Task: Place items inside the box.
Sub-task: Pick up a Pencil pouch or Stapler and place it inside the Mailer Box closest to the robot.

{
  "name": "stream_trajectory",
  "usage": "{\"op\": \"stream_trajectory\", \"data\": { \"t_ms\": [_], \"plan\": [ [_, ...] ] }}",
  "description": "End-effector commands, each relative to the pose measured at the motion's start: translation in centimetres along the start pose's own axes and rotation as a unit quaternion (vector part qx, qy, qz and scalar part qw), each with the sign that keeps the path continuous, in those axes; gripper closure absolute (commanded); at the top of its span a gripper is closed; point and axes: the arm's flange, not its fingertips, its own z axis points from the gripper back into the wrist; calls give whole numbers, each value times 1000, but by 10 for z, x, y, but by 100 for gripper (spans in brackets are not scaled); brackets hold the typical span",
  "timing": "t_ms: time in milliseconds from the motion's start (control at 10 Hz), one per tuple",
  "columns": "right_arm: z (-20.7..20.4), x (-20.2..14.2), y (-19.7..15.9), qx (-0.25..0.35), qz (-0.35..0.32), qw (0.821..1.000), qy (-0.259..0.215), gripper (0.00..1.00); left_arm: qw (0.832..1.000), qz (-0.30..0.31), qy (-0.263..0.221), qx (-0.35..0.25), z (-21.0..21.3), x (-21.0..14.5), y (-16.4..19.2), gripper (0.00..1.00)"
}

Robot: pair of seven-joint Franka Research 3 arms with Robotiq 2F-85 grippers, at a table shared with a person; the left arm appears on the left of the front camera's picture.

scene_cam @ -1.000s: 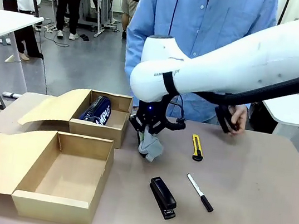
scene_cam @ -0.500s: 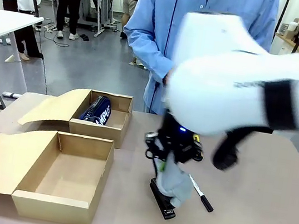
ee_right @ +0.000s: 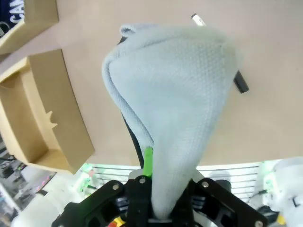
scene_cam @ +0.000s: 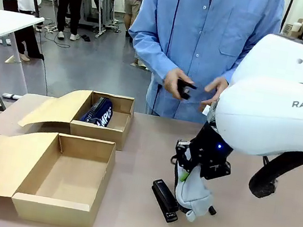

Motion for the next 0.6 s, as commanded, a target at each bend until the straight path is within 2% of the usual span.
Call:
{"op": "stream_trajectory", "data": {
  "t_ms": [0, 200, 400, 500],
  "plan": [
    [-18, 37, -4, 24, -18, 999, 39, 88, 1000, -10, -7, -9, -1, 1, 0, 0],
    [-26, 44, 31, 62, 29, 997, 43, 88, 1000, -10, -7, -9, -1, 1, 0, 0],
    [-30, 32, 81, 105, 45, 992, 49, 88, 1000, -10, -7, -9, -1, 1, 0, 0],
    [-32, 19, 111, 131, 81, 986, 59, 88, 1000, -10, -7, -9, -1, 1, 0, 0]
  ]
}}
